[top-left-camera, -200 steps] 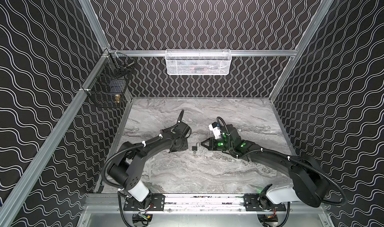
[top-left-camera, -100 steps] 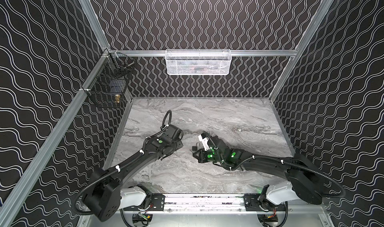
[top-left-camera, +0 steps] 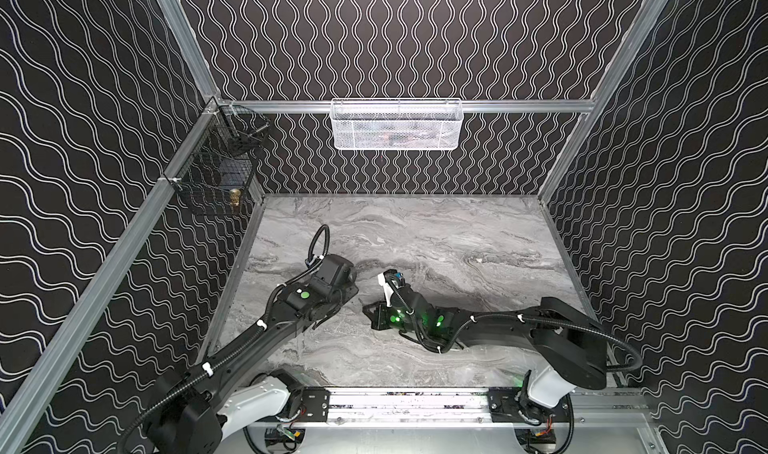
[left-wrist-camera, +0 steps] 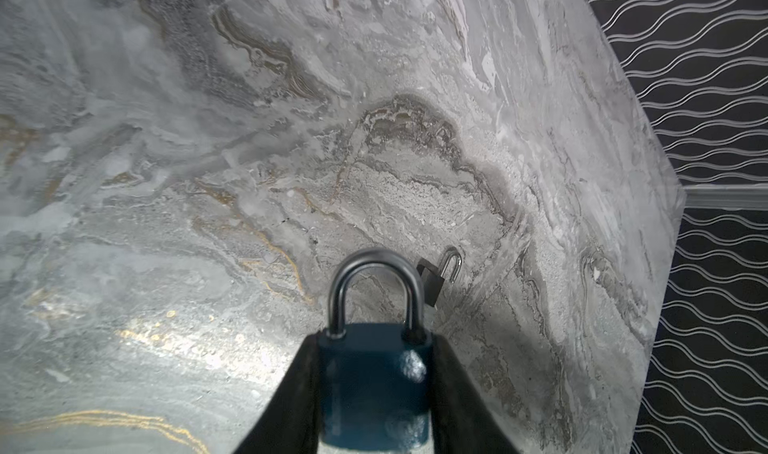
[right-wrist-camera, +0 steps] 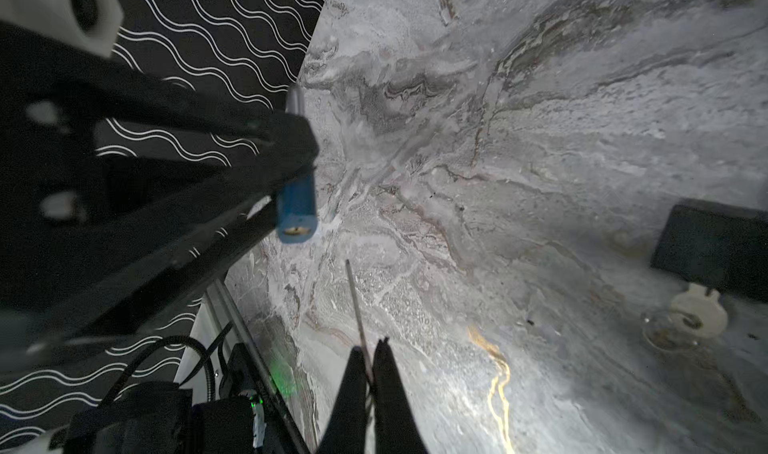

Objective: Unlock with the key

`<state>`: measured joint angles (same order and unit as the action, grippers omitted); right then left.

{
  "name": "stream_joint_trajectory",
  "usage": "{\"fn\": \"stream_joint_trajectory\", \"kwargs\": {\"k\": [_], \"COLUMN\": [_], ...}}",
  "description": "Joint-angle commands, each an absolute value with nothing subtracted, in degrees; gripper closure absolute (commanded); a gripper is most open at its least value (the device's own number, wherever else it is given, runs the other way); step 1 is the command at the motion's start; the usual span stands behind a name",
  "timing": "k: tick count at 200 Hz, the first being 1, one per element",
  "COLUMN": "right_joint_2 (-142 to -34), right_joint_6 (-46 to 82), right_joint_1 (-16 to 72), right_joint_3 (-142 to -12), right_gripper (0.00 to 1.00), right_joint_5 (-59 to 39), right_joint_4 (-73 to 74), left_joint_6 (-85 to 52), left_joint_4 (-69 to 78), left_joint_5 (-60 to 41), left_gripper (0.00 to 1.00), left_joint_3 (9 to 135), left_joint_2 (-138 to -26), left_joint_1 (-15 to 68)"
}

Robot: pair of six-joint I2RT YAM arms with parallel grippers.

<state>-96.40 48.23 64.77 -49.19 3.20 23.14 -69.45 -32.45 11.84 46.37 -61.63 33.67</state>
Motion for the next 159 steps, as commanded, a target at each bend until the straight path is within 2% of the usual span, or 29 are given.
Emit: {"fn": "stream_joint_trajectory", "kwargs": {"k": [1, 159], "right_joint_2": [-97.34, -99.74], "right_joint_6": [49.14, 48.87], "right_joint_1": [65.71, 66.82], "right_joint_3": [-50.17, -53.61], "right_gripper": [1.00, 1.00], "right_joint_5": [4.14, 5.57], "right_joint_4": [28.39, 30.02], "left_joint_6": [-71.43, -72.75], "left_joint_4": [-32.93, -33.66], "left_joint_5": [14.05, 14.90], "left_gripper": [0.90, 0.90], "left_joint_3": [46.11, 45.62], "left_joint_2": [-60.44, -58.21], "left_joint_1": [33.61, 33.63]}}
